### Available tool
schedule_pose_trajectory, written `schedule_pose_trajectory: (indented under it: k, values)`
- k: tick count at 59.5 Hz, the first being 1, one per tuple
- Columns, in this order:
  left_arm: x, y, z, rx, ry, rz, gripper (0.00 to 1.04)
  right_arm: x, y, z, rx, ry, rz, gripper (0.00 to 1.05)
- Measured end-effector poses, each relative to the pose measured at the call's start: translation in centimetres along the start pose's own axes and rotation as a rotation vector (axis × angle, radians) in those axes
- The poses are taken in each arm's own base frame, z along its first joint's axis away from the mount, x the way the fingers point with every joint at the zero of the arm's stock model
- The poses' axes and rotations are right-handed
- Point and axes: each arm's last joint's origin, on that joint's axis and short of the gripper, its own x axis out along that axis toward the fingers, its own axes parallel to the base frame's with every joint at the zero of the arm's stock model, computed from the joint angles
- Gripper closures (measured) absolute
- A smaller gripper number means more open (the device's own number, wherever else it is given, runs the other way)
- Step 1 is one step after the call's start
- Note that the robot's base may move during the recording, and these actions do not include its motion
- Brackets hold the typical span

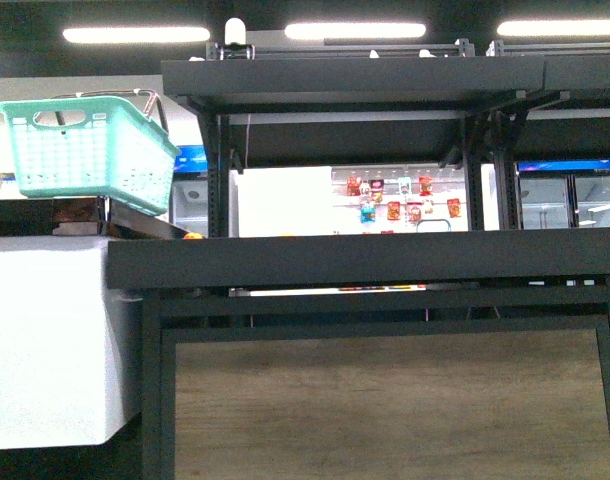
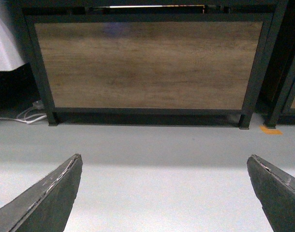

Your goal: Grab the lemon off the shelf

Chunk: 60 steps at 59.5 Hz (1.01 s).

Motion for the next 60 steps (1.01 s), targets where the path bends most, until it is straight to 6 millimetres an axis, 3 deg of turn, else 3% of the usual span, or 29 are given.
schedule_pose_trajectory:
  k: [60]
  values:
    - [0.00,0.00,0.00,0.000,0.000,0.000,0.08,0.00,0.00,0.00,0.000,0.000,0.000,0.02]
